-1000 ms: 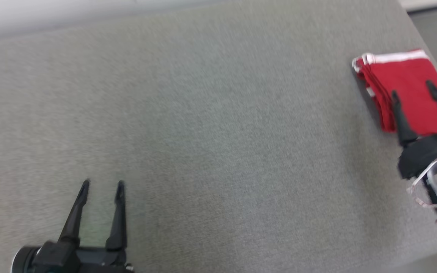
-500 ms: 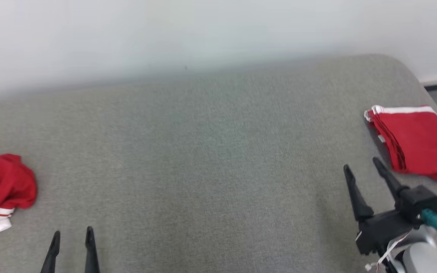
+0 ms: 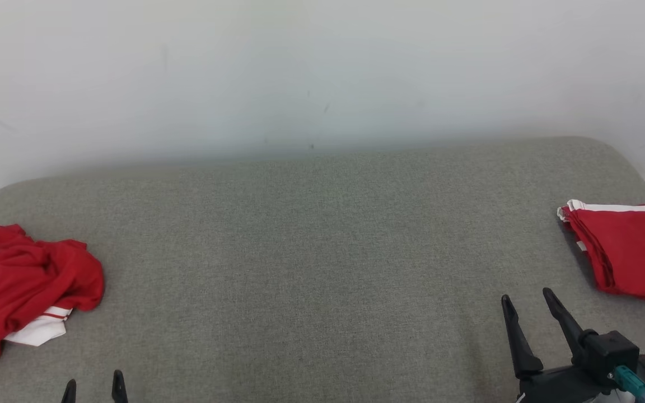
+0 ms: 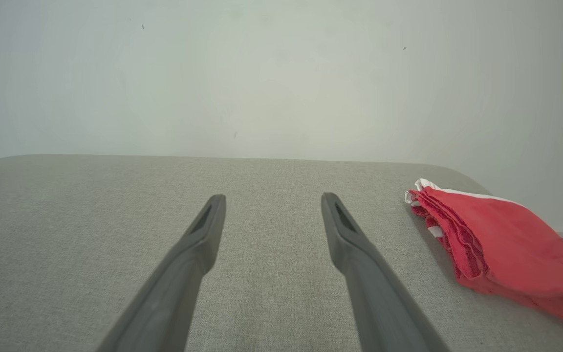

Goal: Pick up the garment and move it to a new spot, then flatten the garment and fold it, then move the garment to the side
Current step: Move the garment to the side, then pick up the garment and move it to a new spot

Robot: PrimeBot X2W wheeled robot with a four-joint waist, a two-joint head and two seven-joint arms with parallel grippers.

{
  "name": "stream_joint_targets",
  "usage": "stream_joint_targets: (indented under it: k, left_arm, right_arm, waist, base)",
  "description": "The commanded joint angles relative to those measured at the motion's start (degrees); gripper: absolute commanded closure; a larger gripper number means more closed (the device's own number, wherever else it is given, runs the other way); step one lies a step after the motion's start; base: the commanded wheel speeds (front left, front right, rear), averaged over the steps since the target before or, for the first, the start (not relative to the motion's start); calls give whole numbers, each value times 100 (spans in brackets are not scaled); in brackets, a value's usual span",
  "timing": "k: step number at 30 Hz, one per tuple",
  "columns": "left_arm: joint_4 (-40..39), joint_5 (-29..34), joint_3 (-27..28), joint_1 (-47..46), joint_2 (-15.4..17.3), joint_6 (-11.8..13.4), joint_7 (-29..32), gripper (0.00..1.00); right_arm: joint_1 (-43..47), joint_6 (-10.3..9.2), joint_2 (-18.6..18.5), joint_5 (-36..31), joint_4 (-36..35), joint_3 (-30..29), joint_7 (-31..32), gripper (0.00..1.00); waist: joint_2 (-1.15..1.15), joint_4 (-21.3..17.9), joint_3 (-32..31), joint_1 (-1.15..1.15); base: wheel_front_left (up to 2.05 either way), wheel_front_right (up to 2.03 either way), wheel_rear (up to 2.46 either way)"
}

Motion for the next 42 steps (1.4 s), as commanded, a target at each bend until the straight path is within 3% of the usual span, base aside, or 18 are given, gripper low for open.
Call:
stream_joint_targets:
  k: [1, 27, 42]
  left_arm:
    - [43, -20, 23, -15, -9, -25, -20, 0]
    - [252, 59, -49, -150, -11, -77, -20, 0]
    - [194, 160, -31, -129, -10, -70, -20, 0]
  right_arm:
    - [96, -15, 43, 31, 30, -18, -29, 0]
    - [220, -15, 145, 89, 194, 2, -121, 0]
    - [225, -15, 210, 55, 169, 111, -121, 0]
  waist:
    - [1, 20, -33, 1]
    - [1, -21, -99, 1]
    - [1, 723, -133, 1]
  base:
    - [0, 0, 0]
    - [0, 0, 0]
    - [0, 0, 0]
